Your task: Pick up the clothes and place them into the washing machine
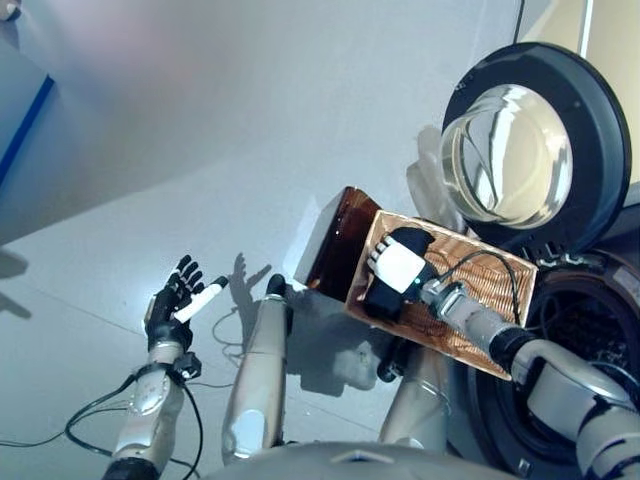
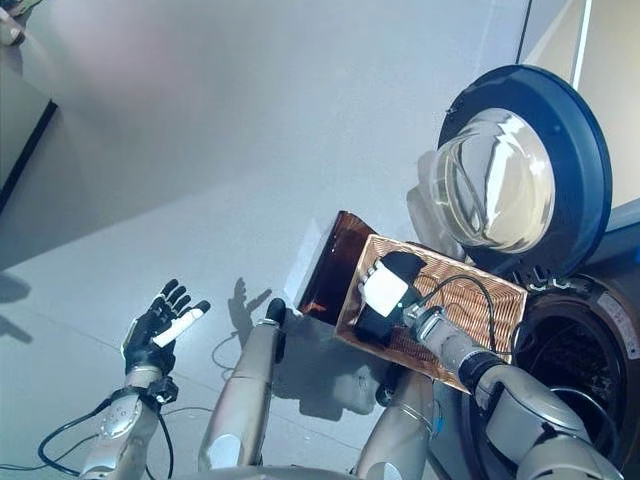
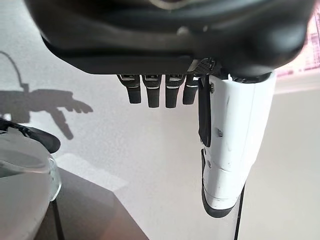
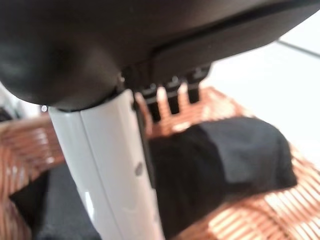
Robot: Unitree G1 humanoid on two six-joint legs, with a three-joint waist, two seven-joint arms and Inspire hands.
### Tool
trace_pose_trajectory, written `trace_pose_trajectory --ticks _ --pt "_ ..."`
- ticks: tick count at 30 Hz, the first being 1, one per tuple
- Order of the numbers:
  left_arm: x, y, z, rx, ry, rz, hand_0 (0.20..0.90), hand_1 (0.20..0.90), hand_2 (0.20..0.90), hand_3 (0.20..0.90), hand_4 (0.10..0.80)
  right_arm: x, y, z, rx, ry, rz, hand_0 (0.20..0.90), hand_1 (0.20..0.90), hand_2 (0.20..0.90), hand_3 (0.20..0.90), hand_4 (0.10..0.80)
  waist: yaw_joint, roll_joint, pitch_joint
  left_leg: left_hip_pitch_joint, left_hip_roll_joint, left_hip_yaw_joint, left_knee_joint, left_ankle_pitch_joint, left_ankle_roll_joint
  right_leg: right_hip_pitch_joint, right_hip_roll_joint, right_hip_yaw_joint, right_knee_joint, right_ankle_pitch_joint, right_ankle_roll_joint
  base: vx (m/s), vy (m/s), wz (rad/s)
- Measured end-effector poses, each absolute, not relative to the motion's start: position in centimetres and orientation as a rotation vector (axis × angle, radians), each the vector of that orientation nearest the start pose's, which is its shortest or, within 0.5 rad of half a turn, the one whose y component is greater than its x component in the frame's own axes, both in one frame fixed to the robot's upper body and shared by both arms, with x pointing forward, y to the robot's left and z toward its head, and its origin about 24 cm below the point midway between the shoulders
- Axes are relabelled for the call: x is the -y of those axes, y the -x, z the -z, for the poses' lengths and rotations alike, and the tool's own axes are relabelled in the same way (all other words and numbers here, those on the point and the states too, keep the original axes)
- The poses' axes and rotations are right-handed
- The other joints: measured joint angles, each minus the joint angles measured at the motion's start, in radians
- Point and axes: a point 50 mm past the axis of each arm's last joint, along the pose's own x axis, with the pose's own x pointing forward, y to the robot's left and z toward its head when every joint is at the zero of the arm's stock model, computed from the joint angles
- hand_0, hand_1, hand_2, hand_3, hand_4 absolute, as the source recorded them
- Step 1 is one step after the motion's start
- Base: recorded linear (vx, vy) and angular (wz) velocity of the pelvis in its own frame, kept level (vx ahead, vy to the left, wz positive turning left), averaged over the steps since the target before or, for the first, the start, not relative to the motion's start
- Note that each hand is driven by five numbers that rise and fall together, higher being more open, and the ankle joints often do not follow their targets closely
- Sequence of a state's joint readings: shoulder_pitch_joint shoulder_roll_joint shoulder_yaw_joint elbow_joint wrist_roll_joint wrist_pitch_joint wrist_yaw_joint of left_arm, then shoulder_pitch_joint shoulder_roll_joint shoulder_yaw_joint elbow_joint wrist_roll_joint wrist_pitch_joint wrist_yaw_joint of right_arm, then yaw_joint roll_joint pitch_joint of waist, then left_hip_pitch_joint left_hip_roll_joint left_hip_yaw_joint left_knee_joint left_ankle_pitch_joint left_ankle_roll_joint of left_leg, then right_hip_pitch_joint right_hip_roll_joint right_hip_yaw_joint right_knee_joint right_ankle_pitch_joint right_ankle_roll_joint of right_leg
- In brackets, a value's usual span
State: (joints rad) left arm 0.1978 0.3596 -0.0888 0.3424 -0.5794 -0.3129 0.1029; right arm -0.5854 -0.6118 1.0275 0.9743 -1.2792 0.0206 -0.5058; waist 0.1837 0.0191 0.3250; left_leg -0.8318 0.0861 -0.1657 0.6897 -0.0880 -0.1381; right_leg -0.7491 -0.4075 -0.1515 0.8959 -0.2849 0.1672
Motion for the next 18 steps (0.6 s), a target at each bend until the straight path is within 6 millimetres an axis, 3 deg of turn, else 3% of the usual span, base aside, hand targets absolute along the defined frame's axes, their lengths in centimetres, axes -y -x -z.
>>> trace_pose_trajectory --ticks 7,8,10,11,12,13,14,18 --pt "-24.9 -18.1 3.5 -0.229 0.163 -0.274 0.900 0.900 0.900 0.900 0.800 23.1 -29.5 2.7 0.257 2.346 -0.639 0.900 0.900 0.900 0.900 0.800 -0.001 -0.003 0.000 -0.019 0.003 -0.009 0.004 -0.001 -0.009 -0.028 0.001 0.005 0.027 -0.016 0.002 -0.031 0.008 0.02" --pt "-24.9 -18.0 3.5 -0.230 0.163 -0.270 0.900 0.900 0.900 0.900 0.800 23.2 -29.4 2.7 0.251 2.348 -0.641 0.733 0.733 0.733 0.733 0.680 0.000 -0.004 -0.001 -0.019 0.002 -0.004 0.004 0.011 -0.003 -0.028 0.005 0.008 0.027 -0.009 -0.008 0.087 -0.025 -0.02" --pt "-24.8 -18.0 3.5 -0.228 0.162 -0.266 0.900 0.900 0.900 0.900 0.800 23.3 -29.5 2.7 0.246 2.349 -0.635 0.315 0.315 0.315 0.315 0.382 -0.004 -0.004 -0.001 -0.021 0.005 -0.004 0.010 0.005 -0.008 -0.029 0.004 0.009 0.030 -0.015 0.000 0.034 -0.013 -0.04" --pt "-24.8 -18.0 3.4 -0.226 0.162 -0.264 0.900 0.900 0.900 0.900 0.800 23.3 -29.4 2.7 0.245 2.349 -0.635 0.241 0.241 0.241 0.241 0.329 -0.004 -0.004 -0.001 -0.024 0.000 -0.003 0.013 0.011 0.000 -0.031 0.005 0.008 0.030 -0.006 -0.013 -0.106 0.027 0.01" --pt "-24.8 -18.1 3.3 -0.220 0.162 -0.262 0.900 0.900 0.900 0.900 0.800 23.3 -29.4 2.7 0.245 2.350 -0.632 0.200 0.200 0.200 0.200 0.300 -0.004 -0.004 -0.002 -0.032 -0.002 -0.004 0.018 0.010 -0.001 -0.037 0.004 0.007 0.031 -0.005 -0.012 0.093 -0.025 0.02" --pt "-24.8 -18.1 3.2 -0.218 0.160 -0.259 0.900 0.900 0.900 0.900 0.800 23.3 -29.5 2.6 0.245 2.350 -0.628 0.200 0.200 0.200 0.200 0.300 -0.002 -0.006 -0.003 -0.045 -0.002 -0.003 0.030 0.010 0.002 -0.047 0.003 0.009 0.039 -0.004 -0.014 0.003 -0.003 0.04" --pt "-24.8 -18.2 3.2 -0.216 0.162 -0.260 0.900 0.900 0.900 0.900 0.800 23.4 -29.5 2.6 0.242 2.351 -0.623 0.200 0.200 0.200 0.200 0.300 -0.002 -0.006 -0.003 -0.053 0.000 -0.004 0.038 -0.005 -0.005 -0.052 -0.003 0.009 0.044 -0.014 0.001 0.095 -0.032 0.03" --pt "-25.2 -17.9 3.2 -0.221 0.148 -0.263 0.900 0.900 0.900 0.900 0.800 23.4 -29.5 2.6 0.240 2.361 -0.621 0.200 0.200 0.200 0.200 0.300 -0.001 -0.010 -0.006 -0.067 -0.001 -0.003 0.055 -0.006 -0.003 -0.065 -0.004 0.016 0.054 -0.015 0.003 0.000 -0.002 -0.01"
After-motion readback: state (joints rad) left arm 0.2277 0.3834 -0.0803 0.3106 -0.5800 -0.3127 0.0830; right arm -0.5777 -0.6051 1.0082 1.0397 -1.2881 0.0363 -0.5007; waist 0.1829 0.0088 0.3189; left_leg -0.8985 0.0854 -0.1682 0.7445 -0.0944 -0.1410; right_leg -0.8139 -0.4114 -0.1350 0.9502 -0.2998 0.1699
